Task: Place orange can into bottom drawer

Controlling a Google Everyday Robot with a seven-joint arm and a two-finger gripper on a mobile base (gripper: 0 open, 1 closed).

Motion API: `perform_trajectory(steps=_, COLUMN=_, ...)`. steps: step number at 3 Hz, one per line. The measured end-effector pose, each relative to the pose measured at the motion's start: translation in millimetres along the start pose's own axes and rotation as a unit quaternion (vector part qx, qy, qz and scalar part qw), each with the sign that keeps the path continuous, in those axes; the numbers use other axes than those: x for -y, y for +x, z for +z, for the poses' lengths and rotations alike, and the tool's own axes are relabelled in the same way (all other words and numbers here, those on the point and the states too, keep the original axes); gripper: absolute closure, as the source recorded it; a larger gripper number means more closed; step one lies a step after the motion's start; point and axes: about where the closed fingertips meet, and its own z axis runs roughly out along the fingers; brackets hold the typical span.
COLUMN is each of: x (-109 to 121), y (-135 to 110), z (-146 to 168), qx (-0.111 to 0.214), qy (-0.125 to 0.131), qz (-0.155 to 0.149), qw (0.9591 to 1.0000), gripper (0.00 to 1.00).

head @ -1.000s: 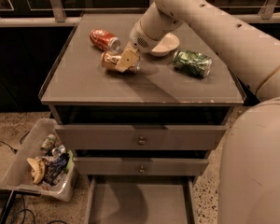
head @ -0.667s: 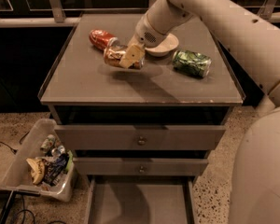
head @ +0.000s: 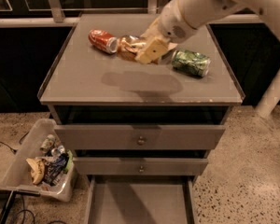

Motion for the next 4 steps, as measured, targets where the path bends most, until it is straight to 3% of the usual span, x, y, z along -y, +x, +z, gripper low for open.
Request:
perform_trajectory(steps=2, x=-95, y=53, z=-78, qx=-0.022, qy=0.042, qz=-0.016, qw=0.9988, gripper=1.00)
perform_trajectory(steps=3, x=-149, y=93, z=-95, qx=-0.032, qy=0.046, qz=0.009, qw=0.9984, gripper=1.00)
perform_trajectory(steps=4, x=-150, y=93, z=-95, qx=-0.032, qy=0.045, qz=0.009, qw=0.9984, gripper=1.00)
